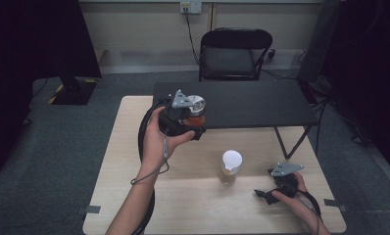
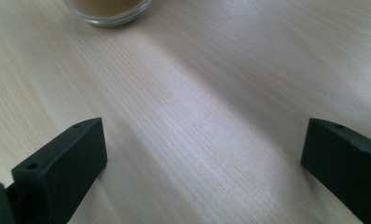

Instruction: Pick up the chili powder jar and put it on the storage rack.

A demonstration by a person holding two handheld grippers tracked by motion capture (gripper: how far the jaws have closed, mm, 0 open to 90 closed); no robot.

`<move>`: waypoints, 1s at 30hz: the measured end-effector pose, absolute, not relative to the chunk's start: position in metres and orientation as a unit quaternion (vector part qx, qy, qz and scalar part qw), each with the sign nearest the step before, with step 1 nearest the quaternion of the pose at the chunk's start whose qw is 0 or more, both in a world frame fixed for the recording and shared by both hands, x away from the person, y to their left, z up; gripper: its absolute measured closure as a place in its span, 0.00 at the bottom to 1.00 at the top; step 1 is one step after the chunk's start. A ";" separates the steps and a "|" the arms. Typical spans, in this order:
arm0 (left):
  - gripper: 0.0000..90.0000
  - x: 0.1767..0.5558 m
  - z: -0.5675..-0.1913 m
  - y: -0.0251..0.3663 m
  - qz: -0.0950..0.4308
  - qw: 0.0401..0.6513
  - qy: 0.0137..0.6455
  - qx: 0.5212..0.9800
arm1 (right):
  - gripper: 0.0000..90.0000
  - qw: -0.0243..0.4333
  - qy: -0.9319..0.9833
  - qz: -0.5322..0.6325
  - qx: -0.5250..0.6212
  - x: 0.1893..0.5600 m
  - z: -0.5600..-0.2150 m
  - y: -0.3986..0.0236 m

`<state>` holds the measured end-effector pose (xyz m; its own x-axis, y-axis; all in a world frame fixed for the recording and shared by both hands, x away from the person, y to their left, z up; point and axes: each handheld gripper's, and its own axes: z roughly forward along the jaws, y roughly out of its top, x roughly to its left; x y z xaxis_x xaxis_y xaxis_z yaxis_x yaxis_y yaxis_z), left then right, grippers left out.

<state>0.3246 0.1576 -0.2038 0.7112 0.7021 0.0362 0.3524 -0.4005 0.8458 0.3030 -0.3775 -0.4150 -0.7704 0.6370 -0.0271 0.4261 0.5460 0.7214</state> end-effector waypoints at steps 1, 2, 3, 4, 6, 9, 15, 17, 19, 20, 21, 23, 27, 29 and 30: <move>0.34 0.326 -0.204 0.156 0.200 0.440 0.328 0.811 | 0.00 0.145 0.867 0.365 0.306 0.303 -0.415 -0.377; 0.34 0.328 -0.204 0.155 0.202 0.439 0.332 0.810 | 0.00 0.145 0.867 0.365 0.306 0.303 -0.415 -0.377; 0.34 0.331 -0.204 0.154 0.202 0.437 0.334 0.810 | 0.00 0.145 0.867 0.365 0.306 0.303 -0.415 -0.377; 0.34 0.333 -0.205 0.152 0.204 0.434 0.338 0.810 | 0.00 0.144 0.867 0.365 0.306 0.303 -0.415 -0.378; 0.34 0.337 -0.206 0.148 0.208 0.426 0.344 0.811 | 0.00 0.144 0.868 0.365 0.305 0.303 -0.415 -0.378; 0.34 0.343 -0.208 0.141 0.215 0.419 0.354 0.808 | 0.00 0.144 0.868 0.365 0.305 0.303 -0.415 -0.378; 0.34 0.351 -0.214 0.137 0.215 0.426 0.369 0.797 | 0.00 0.144 0.868 0.365 0.304 0.304 -0.415 -0.378; 0.34 0.354 -0.215 0.136 0.212 0.429 0.375 0.794 | 0.00 0.144 0.868 0.365 0.304 0.304 -0.415 -0.378; 0.34 0.357 -0.215 0.134 0.212 0.428 0.378 0.793 | 0.00 0.144 0.868 0.365 0.304 0.304 -0.415 -0.378; 0.34 0.358 -0.214 0.133 0.212 0.428 0.379 0.793 | 0.00 0.144 0.868 0.365 0.304 0.304 -0.415 -0.378; 0.34 0.359 -0.214 0.132 0.212 0.428 0.382 0.791 | 0.00 0.144 0.868 0.365 0.304 0.304 -0.415 -0.378; 0.34 0.362 -0.214 0.131 0.212 0.427 0.384 0.790 | 0.00 0.144 0.868 0.365 0.304 0.304 -0.415 -0.378; 0.34 0.364 -0.215 0.126 0.217 0.427 0.393 0.785 | 0.00 0.144 0.868 0.365 0.304 0.304 -0.415 -0.378; 0.34 0.365 -0.216 0.124 0.220 0.427 0.395 0.783 | 0.00 0.144 0.868 0.365 0.304 0.304 -0.415 -0.378; 0.34 0.366 -0.216 0.123 0.221 0.428 0.396 0.782 | 0.00 0.144 0.868 0.365 0.304 0.304 -0.415 -0.378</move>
<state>0.3659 0.1228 -0.2165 0.5887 0.8084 0.0065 0.4300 -0.3199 0.8443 0.3036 -0.3783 -0.4150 -0.7739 0.6326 -0.0283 0.4225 0.5492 0.7211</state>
